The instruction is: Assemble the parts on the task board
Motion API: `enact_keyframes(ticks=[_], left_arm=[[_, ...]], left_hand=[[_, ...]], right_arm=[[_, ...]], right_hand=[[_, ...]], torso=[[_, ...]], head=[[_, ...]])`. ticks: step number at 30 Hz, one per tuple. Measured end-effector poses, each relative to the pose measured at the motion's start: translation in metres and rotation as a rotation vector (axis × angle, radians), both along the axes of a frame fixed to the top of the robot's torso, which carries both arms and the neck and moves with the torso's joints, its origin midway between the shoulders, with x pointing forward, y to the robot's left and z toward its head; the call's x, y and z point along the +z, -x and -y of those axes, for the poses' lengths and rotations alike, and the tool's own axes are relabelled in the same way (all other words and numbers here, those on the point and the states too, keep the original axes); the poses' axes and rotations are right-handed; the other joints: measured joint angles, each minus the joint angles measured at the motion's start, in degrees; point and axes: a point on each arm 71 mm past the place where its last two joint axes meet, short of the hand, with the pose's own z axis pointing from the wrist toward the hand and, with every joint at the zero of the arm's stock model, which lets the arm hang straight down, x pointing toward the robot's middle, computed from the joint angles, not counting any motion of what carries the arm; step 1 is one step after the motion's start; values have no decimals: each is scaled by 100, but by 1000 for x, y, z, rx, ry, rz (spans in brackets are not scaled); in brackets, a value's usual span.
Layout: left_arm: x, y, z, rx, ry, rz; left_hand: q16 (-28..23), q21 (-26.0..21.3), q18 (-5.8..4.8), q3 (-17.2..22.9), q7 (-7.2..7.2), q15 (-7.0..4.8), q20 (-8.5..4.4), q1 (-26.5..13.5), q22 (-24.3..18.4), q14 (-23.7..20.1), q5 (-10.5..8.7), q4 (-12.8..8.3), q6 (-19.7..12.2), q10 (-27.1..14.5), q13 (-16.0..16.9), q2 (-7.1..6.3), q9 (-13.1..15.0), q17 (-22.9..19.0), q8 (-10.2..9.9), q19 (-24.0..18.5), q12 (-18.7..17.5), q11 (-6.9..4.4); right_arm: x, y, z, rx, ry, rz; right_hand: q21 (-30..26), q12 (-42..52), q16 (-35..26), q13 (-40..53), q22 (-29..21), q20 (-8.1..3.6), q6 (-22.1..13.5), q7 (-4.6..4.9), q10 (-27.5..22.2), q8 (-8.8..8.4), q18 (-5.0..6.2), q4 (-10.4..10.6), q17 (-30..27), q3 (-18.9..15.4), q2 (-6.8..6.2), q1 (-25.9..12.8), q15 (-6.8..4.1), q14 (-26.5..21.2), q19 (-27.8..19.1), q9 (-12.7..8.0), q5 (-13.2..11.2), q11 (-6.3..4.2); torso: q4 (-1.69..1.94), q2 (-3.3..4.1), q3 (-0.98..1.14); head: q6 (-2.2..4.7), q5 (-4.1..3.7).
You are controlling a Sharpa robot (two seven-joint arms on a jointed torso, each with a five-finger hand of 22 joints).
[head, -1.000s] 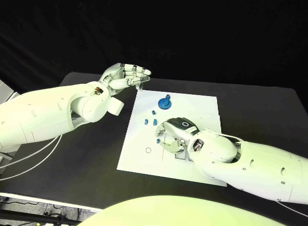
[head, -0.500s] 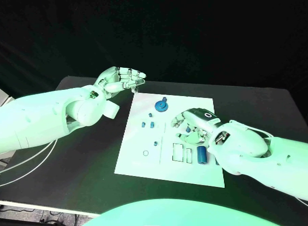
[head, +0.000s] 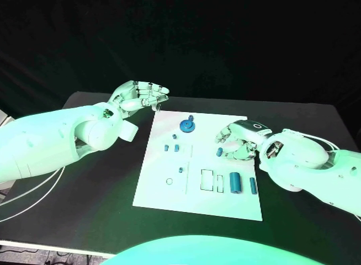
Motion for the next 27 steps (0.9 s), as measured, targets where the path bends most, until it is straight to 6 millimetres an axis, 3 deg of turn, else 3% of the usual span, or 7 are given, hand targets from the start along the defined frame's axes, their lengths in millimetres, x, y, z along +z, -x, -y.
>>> enact_keyframes(ticks=[5,7,10,13,15,19,27], left_arm=[[0,0,0,0,0,0],[0,0,0,0,0,-1],[0,0,0,0,0,-1],[0,0,0,-1,0,-1],[0,0,0,-1,0,-1],[0,0,-1,-1,0,-2],[0,0,-1,-2,0,-3]], left_hand=[[0,0,0,0,0,0,0,0,0,0,0,0,0,0,-4,0,0,0,0,0,0,0],[0,0,0,0,0,0,0,0,0,0,0,0,0,0,-4,0,0,0,0,0,0,0],[0,0,0,0,0,0,0,0,0,0,0,0,0,0,-4,0,0,0,0,0,0,0],[0,0,0,0,0,0,0,0,0,0,0,0,0,0,-3,0,0,0,0,0,0,0],[0,0,0,0,0,0,0,0,0,0,0,0,0,0,-3,0,0,0,0,0,0,0],[0,0,0,-17,0,0,0,0,0,0,0,-17,0,0,-3,0,0,-5,0,0,0,0],[0,0,0,-17,0,0,0,0,0,0,0,-17,0,0,-4,0,0,-5,0,0,0,0]], right_arm=[[-4,-3,-1,3,25,-17],[-7,-4,-1,4,34,-23],[-9,-6,-3,6,42,-30],[-12,-6,-5,9,47,-35],[-14,-7,-7,9,49,-38],[-16,-8,-8,9,50,-41],[-17,-8,-12,12,41,-38]], right_hand=[[10,68,17,0,0,0,0,0,-6,0,0,41,21,-39,36,130,0,0,0,-7,-25,6],[43,123,26,3,0,0,17,-17,43,0,0,88,30,-20,61,165,0,0,0,-8,-25,-43],[127,207,67,18,-1,0,101,29,189,0,0,176,74,71,99,203,0,0,0,-12,-50,-75],[270,277,111,20,-1,-21,238,67,444,0,0,281,150,374,114,218,-16,-9,3,-15,-170,-120],[378,277,112,8,-1,-73,346,111,646,0,1,363,154,727,136,240,-76,-9,-12,-15,-415,-158],[510,161,111,-11,-1,-116,508,174,954,49,0,466,112,1281,73,177,-116,-10,-10,3,-479,-227],[684,60,111,-2,-2,-134,620,201,1254,123,0,465,123,1624,-8,96,-157,-10,8,71,-481,-291]], torso=[[4,3,0],[5,3,0],[6,3,-1],[6,4,-1],[6,3,-1],[5,4,-1],[-1,4,-1]], head=[[-9,-2],[-10,-2],[-17,0],[-18,3],[-20,4],[-27,-2],[-34,-3]])
